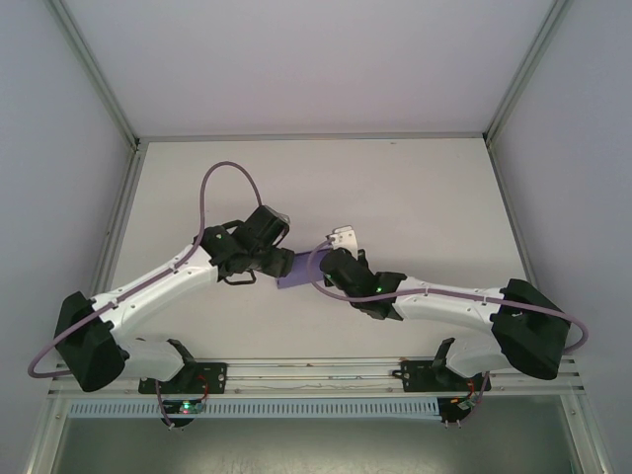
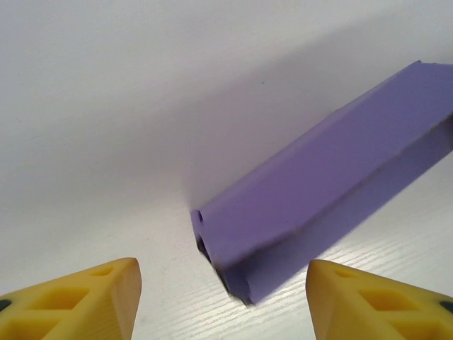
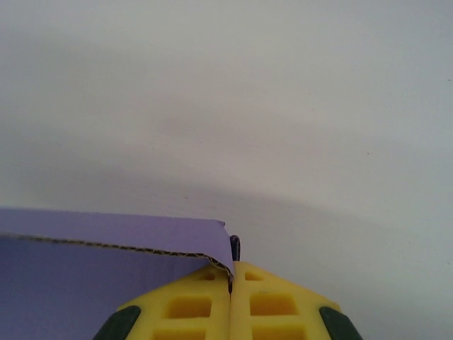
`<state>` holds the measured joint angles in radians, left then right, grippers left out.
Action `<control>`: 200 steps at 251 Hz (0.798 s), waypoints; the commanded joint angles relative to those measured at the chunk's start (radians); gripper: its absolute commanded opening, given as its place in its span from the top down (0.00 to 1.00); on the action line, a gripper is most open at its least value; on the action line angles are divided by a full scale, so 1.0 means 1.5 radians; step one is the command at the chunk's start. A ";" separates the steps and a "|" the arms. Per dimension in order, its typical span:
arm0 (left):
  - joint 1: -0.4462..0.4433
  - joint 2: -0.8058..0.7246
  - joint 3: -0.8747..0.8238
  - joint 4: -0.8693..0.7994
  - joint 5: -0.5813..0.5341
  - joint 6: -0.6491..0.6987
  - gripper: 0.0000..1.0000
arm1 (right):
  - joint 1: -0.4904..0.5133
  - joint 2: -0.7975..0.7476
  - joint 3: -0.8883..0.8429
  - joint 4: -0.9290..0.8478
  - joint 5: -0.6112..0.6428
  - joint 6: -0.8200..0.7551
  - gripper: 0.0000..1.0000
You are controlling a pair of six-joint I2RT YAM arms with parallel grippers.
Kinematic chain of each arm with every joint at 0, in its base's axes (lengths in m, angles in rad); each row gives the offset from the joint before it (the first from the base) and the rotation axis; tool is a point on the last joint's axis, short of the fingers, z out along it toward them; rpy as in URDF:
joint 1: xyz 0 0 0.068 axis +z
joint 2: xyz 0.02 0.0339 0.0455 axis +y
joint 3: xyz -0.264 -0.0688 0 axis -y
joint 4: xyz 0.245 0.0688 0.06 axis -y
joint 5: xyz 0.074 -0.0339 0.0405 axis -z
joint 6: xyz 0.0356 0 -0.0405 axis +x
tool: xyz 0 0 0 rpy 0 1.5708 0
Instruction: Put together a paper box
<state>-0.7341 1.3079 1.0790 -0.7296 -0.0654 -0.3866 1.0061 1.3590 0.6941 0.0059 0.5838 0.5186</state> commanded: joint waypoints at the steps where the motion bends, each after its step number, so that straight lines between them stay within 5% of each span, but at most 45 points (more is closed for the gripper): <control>1: -0.010 -0.034 -0.013 -0.008 -0.014 -0.022 0.36 | 0.003 0.022 0.002 -0.090 -0.002 0.022 1.00; 41: -0.009 -0.046 -0.038 0.025 -0.015 -0.017 0.35 | 0.003 0.021 0.005 -0.086 -0.012 0.015 1.00; 85: -0.008 -0.009 -0.019 0.023 0.026 -0.029 0.52 | 0.003 0.015 0.007 -0.091 -0.016 0.017 1.00; 132: -0.009 0.010 -0.018 0.016 -0.020 -0.051 0.68 | 0.003 0.020 0.009 -0.089 -0.022 0.017 1.00; 200: -0.009 0.023 -0.023 0.004 -0.043 -0.058 0.81 | 0.003 0.022 0.007 -0.093 -0.019 0.022 1.00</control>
<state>-0.7341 1.3296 1.0340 -0.7101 -0.0769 -0.4545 1.0061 1.3651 0.7116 -0.0227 0.5831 0.5297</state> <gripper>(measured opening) 0.207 0.057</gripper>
